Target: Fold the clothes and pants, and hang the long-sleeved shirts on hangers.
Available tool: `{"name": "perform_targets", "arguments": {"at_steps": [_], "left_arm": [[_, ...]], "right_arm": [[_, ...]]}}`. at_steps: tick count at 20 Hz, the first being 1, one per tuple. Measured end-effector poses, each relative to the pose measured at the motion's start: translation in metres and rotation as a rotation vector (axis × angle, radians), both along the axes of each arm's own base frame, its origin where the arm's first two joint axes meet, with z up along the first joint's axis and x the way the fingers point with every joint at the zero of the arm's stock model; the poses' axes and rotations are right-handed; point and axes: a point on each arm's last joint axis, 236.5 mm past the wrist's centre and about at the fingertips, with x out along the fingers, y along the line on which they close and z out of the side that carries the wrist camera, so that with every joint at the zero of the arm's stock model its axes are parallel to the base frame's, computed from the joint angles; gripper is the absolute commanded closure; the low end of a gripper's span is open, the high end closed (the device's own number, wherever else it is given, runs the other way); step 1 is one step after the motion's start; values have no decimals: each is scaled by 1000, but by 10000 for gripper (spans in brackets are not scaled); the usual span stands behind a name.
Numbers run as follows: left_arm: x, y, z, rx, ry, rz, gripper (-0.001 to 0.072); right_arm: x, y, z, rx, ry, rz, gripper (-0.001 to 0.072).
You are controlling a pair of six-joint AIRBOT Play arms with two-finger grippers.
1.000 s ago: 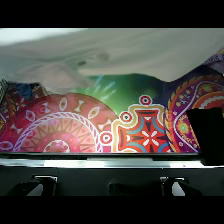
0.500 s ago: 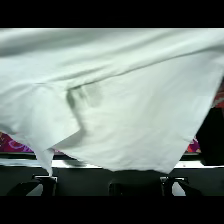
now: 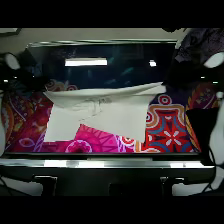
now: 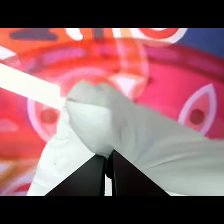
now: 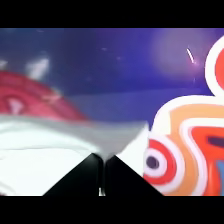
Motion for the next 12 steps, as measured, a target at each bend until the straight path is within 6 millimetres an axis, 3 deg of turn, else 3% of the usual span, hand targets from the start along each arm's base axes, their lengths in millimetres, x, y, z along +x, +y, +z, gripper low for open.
{"name": "perform_targets", "arguments": {"at_steps": [2,5,6,7,8,9,12], "left_arm": [[6,3,-58,-6,94,7,690],[12,11,-103,-12,135,22,682],[15,13,-109,-16,134,29,575],[18,18,-112,-16,128,35,322],[22,24,-111,-16,119,45,170],[23,31,-107,-14,113,46,164],[21,62,-78,0,90,38,164]], "right_arm": [[18,13,-47,5,50,-32,682],[34,32,-83,41,72,-66,663],[37,36,-89,54,76,-77,552],[38,39,-93,63,78,-80,478],[38,41,-94,70,84,-82,433],[37,42,-93,76,89,-81,379],[23,28,-72,71,92,-34,336]]}}
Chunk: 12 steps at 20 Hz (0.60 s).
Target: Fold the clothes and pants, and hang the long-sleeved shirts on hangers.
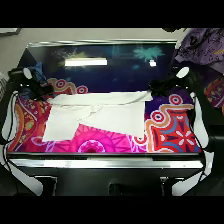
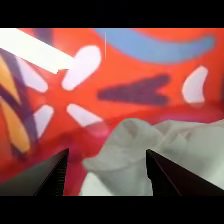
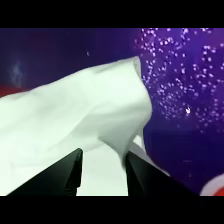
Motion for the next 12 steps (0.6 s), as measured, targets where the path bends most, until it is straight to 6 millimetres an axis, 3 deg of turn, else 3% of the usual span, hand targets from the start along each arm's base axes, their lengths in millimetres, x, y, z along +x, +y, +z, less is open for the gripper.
{"name": "perform_targets", "arguments": {"at_steps": [4,6,9,12], "left_arm": [[-29,47,41,-66,-29,62,164],[-48,59,51,-149,-44,100,165],[-76,70,53,-250,-48,160,165],[-95,69,44,-316,-23,197,166]], "right_arm": [[-42,-42,37,-26,-9,70,321],[-79,-51,35,-14,27,88,221],[-142,-30,7,82,111,111,221],[-186,4,-26,211,169,97,221]]}}
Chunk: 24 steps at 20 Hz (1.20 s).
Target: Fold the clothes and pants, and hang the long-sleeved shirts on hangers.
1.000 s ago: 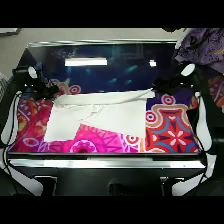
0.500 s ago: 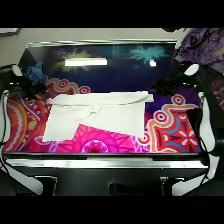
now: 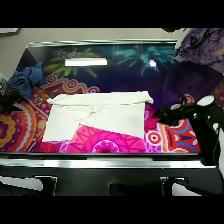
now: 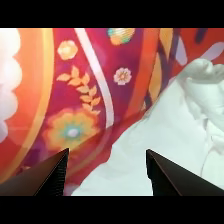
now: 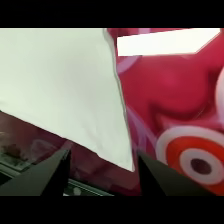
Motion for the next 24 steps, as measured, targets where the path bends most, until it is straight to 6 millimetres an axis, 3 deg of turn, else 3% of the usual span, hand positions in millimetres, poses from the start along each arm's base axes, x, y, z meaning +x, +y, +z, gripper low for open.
{"name": "perform_targets", "arguments": {"at_steps": [3,6,15,19,21,24], "left_arm": [[-7,-7,-8,-35,17,0,166],[-8,-13,-11,-49,24,-9,166],[-7,-17,-15,-54,23,-21,166],[-7,-17,-15,-55,23,-21,166],[-7,-17,-15,-55,20,-20,166],[-5,-16,-15,-51,15,-18,167]], "right_arm": [[-31,29,-28,55,47,-8,222],[-47,49,-45,56,64,8,223],[-58,64,-63,64,107,6,228],[-40,57,-51,72,43,-32,228],[-29,50,-29,117,10,-65,228],[-24,26,-13,138,-6,-113,228]]}}
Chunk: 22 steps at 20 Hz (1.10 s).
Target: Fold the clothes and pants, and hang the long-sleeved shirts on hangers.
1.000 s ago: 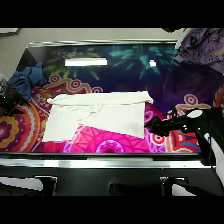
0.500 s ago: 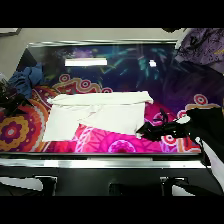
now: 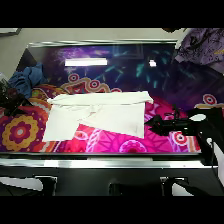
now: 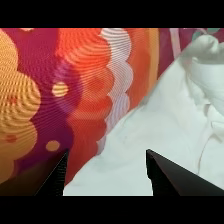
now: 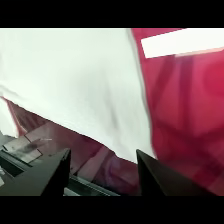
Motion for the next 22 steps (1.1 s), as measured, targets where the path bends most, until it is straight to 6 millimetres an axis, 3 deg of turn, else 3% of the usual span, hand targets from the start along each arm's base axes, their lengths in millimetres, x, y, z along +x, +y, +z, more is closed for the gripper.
{"name": "perform_targets", "arguments": {"at_steps": [6,10,13,16,19,21,22], "left_arm": [[2,1,0,4,-7,3,166],[2,1,0,4,-7,3,166],[2,1,0,4,-7,3,167],[2,1,0,4,-7,3,166],[2,1,0,4,-7,3,175],[2,1,-1,4,-6,3,175],[2,1,-1,3,-5,2,175]], "right_arm": [[-21,-14,-11,-23,53,16,228],[-34,-11,-23,-13,84,10,229],[-34,-8,-29,-4,76,-13,229],[-36,5,-39,-9,84,14,229],[-40,31,-47,8,108,57,236],[-41,41,-55,-2,114,72,452],[-41,44,-59,-10,116,74,493]]}}
